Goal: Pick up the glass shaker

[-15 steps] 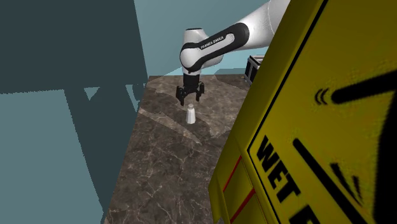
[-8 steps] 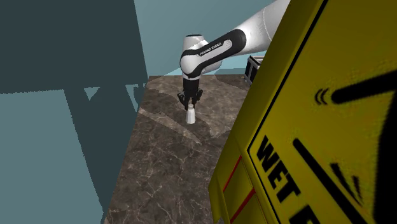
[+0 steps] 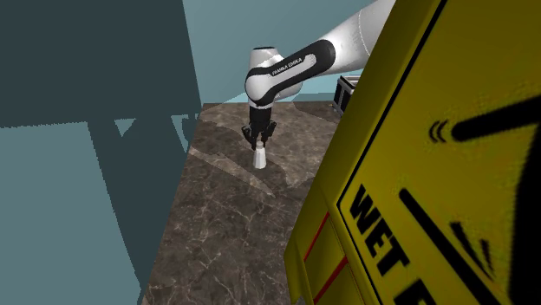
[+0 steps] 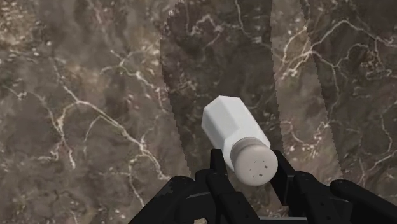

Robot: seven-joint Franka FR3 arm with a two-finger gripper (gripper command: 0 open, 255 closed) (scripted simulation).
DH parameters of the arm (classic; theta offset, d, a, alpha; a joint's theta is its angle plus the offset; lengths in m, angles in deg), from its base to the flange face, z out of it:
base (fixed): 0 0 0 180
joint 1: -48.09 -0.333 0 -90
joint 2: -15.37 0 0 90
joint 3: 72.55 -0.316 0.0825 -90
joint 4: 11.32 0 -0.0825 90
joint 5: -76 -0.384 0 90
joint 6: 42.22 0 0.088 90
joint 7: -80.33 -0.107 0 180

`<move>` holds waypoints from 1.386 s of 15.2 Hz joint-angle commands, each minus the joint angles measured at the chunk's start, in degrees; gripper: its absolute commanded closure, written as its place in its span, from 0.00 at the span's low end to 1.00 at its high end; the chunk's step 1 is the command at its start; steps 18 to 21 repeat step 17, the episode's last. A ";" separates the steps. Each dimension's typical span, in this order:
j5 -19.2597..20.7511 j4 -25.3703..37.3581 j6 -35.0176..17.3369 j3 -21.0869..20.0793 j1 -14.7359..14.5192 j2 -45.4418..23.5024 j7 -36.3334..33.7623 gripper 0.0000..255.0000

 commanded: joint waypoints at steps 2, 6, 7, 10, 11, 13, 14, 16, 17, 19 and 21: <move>-0.01 0.27 1.15 0.02 0.10 0.70 0.02 1.00; -0.03 1.31 3.57 -0.01 0.13 2.08 -0.10 1.00; -0.04 1.61 4.19 -0.01 0.14 2.40 -0.14 1.00; -0.05 2.63 6.09 -0.03 0.16 3.29 -0.24 1.00; -0.05 2.99 6.72 -0.04 0.17 3.57 -0.27 1.00; -0.06 3.75 8.01 -0.05 0.18 4.10 -0.34 1.00; -0.06 4.15 8.67 -0.05 0.18 4.35 -0.38 1.00; -0.06 4.63 9.42 -0.06 0.19 4.63 -0.42 1.00; -0.06 4.64 9.42 -0.06 0.19 4.62 -0.42 1.00; -0.06 4.64 9.42 -0.06 0.19 4.62 -0.42 1.00; -0.06 4.64 9.42 -0.06 0.19 4.62 -0.42 1.00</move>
